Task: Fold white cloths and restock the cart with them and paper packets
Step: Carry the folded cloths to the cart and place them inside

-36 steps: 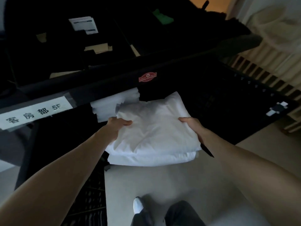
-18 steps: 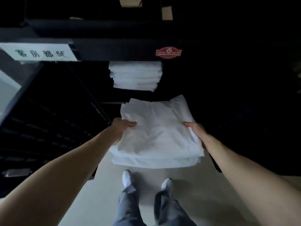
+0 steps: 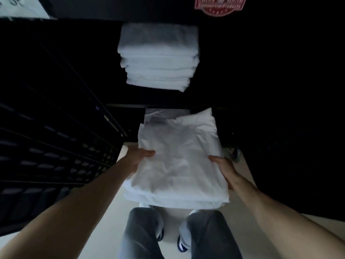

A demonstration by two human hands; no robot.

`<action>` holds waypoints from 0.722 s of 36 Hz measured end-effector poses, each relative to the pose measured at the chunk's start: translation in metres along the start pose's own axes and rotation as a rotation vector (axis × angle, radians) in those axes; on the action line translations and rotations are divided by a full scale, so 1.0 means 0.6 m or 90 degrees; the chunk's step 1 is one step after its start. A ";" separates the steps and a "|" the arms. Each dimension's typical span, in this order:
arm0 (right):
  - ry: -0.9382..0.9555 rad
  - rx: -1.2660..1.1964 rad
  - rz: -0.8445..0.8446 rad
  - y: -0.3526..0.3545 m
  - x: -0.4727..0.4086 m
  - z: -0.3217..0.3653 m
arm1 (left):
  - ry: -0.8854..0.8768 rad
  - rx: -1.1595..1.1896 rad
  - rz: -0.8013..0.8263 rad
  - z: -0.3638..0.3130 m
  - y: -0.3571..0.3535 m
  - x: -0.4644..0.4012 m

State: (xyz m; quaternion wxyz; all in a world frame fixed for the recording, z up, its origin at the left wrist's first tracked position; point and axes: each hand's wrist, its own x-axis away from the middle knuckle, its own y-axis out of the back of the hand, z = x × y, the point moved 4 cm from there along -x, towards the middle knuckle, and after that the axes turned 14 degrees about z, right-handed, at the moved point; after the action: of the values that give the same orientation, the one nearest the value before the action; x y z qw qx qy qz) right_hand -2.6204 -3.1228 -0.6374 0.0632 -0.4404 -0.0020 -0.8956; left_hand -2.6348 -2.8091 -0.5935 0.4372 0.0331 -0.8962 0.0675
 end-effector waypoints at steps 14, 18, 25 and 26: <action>-0.005 0.018 0.033 -0.017 -0.200 -0.100 | 0.008 0.031 -0.026 0.118 0.055 -0.187; 0.024 0.006 0.027 -0.022 -0.268 -0.076 | -0.036 0.030 -0.040 0.097 0.067 -0.254; 0.100 0.009 0.033 -0.037 -0.394 0.022 | -0.115 0.025 -0.056 0.026 0.092 -0.375; 0.116 0.007 0.037 -0.040 -0.413 0.036 | -0.134 0.022 -0.062 0.015 0.096 -0.394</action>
State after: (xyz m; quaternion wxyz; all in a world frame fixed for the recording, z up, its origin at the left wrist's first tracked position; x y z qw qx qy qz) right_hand -2.4567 -3.0703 -0.8184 0.0913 -0.3567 0.0111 -0.9297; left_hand -2.5032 -2.7534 -0.7905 0.3426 0.0911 -0.9333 0.0575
